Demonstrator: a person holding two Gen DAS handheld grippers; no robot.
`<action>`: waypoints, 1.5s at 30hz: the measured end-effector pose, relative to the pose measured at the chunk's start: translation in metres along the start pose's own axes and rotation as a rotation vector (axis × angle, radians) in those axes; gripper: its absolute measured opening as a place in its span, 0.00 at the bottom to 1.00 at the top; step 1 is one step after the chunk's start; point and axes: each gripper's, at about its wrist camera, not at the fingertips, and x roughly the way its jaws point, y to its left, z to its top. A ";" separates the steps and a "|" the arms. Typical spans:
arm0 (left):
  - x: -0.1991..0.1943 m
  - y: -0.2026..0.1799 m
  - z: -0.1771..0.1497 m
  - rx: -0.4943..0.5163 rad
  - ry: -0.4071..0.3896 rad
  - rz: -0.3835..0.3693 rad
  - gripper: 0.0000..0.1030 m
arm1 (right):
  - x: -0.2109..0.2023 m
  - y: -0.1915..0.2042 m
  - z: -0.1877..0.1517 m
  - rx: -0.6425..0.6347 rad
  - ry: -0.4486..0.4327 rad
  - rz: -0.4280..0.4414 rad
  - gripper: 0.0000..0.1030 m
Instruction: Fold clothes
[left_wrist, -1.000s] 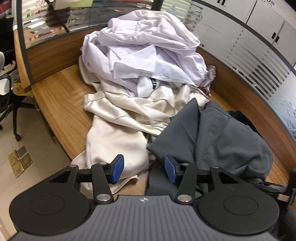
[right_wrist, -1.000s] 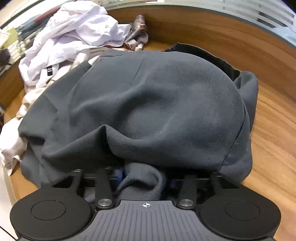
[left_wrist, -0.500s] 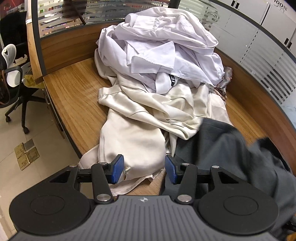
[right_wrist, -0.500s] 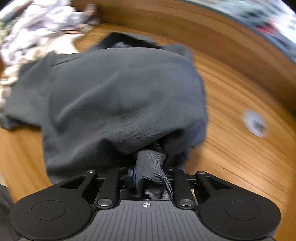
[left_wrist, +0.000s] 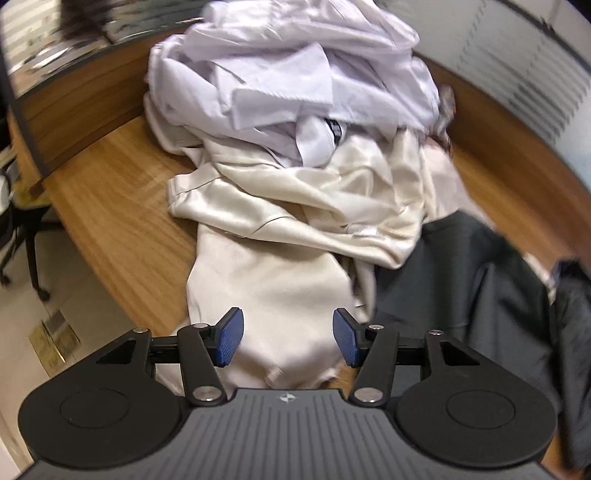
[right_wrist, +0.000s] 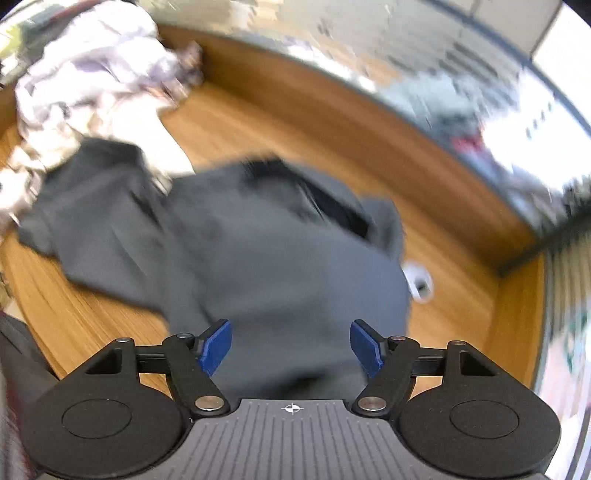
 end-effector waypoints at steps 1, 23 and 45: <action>0.009 0.003 0.001 0.028 0.002 -0.003 0.58 | -0.004 0.013 0.013 -0.008 -0.043 0.021 0.71; 0.132 0.057 0.123 0.205 -0.039 -0.138 0.69 | 0.269 0.346 0.248 -0.032 -0.089 0.322 0.75; 0.226 0.026 0.284 0.168 0.020 -0.192 0.68 | 0.342 0.333 0.364 0.047 -0.155 0.213 0.81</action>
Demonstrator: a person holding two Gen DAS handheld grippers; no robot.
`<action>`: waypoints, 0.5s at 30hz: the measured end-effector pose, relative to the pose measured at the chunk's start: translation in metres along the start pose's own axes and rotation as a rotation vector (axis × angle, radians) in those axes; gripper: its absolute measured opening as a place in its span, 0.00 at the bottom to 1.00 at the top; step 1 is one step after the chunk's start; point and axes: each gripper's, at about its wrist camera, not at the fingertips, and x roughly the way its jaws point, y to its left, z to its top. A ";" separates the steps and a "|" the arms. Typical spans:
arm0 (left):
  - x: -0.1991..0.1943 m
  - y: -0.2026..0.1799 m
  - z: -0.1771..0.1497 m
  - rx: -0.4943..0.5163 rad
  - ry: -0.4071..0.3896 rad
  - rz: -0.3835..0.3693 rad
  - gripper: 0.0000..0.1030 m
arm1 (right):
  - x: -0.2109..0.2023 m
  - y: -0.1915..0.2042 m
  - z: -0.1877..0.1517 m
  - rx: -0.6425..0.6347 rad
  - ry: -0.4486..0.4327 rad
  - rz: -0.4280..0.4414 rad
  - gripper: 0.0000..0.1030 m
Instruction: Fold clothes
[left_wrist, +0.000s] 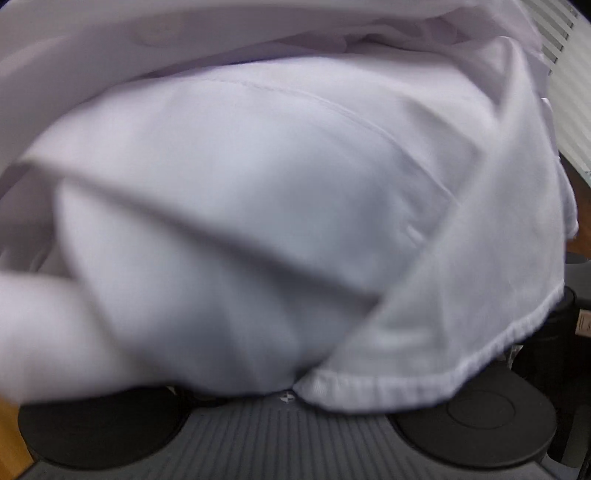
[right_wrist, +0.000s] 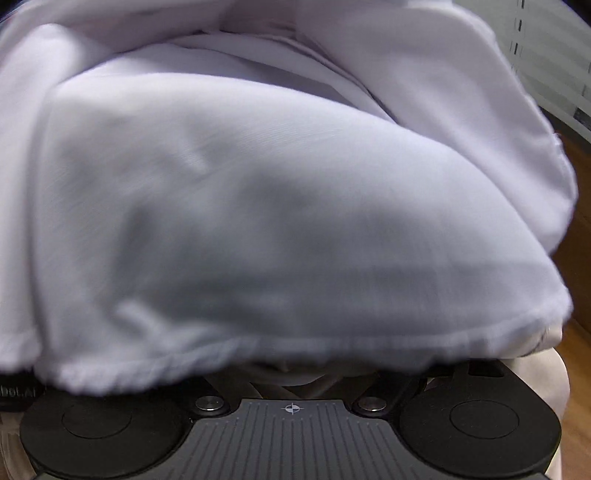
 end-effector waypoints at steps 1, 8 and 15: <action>0.005 -0.001 0.009 -0.004 -0.001 -0.003 0.67 | 0.003 -0.004 0.005 0.012 0.004 -0.002 0.81; 0.042 -0.008 0.069 0.018 -0.039 0.015 0.65 | 0.034 -0.028 0.051 0.064 0.014 -0.029 0.80; 0.043 -0.009 0.066 0.069 -0.074 0.006 0.69 | 0.030 -0.027 0.041 0.021 0.002 -0.043 0.80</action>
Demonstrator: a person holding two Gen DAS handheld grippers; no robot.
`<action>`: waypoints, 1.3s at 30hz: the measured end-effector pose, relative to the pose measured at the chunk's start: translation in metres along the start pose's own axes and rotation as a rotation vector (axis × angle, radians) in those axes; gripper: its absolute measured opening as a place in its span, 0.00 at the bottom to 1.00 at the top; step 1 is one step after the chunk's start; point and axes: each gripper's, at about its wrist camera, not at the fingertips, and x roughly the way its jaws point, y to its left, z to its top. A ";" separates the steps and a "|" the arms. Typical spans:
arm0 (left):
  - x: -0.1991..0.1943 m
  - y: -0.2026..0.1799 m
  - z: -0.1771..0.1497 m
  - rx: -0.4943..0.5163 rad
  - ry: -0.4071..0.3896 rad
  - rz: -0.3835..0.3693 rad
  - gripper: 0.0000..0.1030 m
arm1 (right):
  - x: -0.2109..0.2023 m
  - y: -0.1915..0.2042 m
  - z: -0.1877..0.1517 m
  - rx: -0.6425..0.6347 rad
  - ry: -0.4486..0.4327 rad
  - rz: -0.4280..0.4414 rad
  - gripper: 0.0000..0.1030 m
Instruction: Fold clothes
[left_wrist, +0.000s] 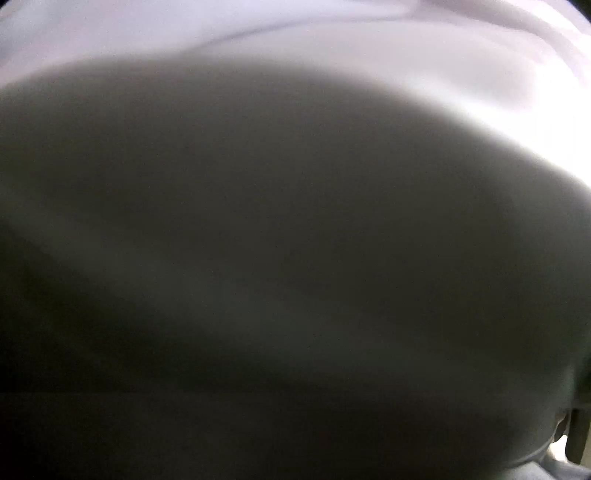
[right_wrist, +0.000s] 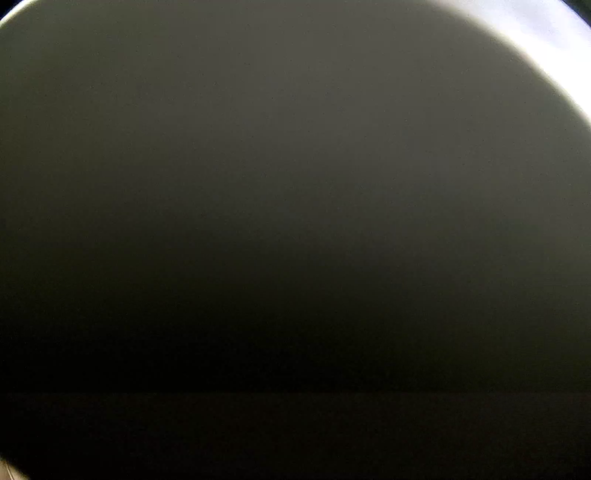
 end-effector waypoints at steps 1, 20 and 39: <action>-0.002 0.000 -0.001 0.009 0.008 -0.009 0.69 | -0.004 0.001 -0.005 -0.003 0.005 -0.001 0.80; -0.062 -0.007 -0.038 0.063 0.150 -0.063 0.83 | -0.147 -0.022 -0.116 0.004 0.065 -0.032 0.81; -0.128 -0.020 -0.140 0.161 0.163 -0.082 0.49 | -0.263 -0.102 -0.222 0.307 0.059 -0.147 0.81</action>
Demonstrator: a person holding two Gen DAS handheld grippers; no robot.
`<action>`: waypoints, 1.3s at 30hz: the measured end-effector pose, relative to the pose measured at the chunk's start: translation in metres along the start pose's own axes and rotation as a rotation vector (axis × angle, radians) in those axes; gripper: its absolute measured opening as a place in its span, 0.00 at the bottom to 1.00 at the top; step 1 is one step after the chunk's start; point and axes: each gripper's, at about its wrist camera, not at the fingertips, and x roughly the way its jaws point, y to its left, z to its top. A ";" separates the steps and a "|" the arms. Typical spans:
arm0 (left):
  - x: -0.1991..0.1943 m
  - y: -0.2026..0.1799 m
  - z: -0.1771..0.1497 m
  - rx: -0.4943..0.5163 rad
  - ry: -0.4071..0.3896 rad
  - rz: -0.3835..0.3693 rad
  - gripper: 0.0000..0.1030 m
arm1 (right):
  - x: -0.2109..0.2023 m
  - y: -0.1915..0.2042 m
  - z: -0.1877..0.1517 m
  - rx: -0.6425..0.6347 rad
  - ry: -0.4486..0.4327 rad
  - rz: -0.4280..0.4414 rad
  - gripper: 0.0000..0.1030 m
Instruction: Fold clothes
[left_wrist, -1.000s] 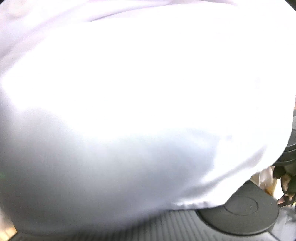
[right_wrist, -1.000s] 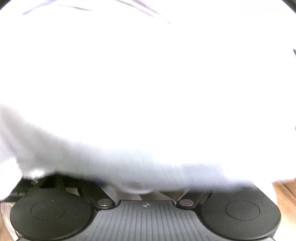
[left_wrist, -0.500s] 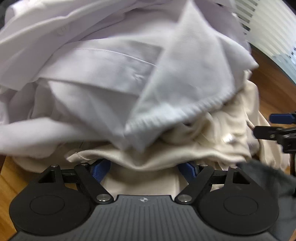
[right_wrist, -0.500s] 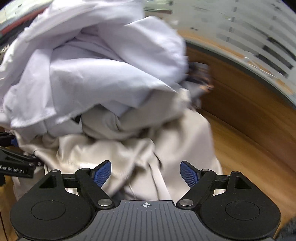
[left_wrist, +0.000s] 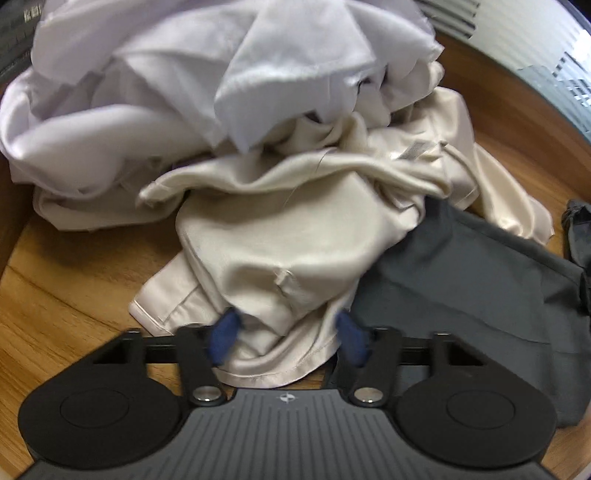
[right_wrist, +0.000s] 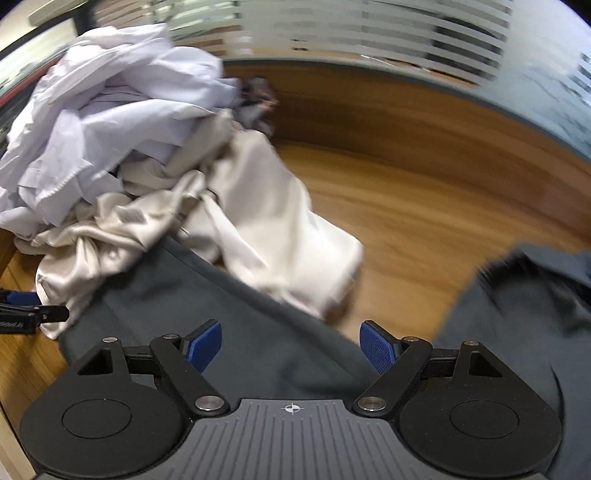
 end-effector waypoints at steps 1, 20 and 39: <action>-0.003 0.002 0.001 -0.002 -0.010 0.000 0.45 | -0.004 -0.005 -0.005 0.011 0.000 -0.014 0.81; 0.077 -0.011 0.141 -0.035 -0.047 -0.041 0.39 | -0.068 -0.070 -0.093 0.220 0.015 -0.249 0.81; -0.056 -0.075 0.014 -0.092 -0.121 -0.125 0.82 | -0.099 -0.216 -0.040 -0.042 -0.083 -0.211 0.81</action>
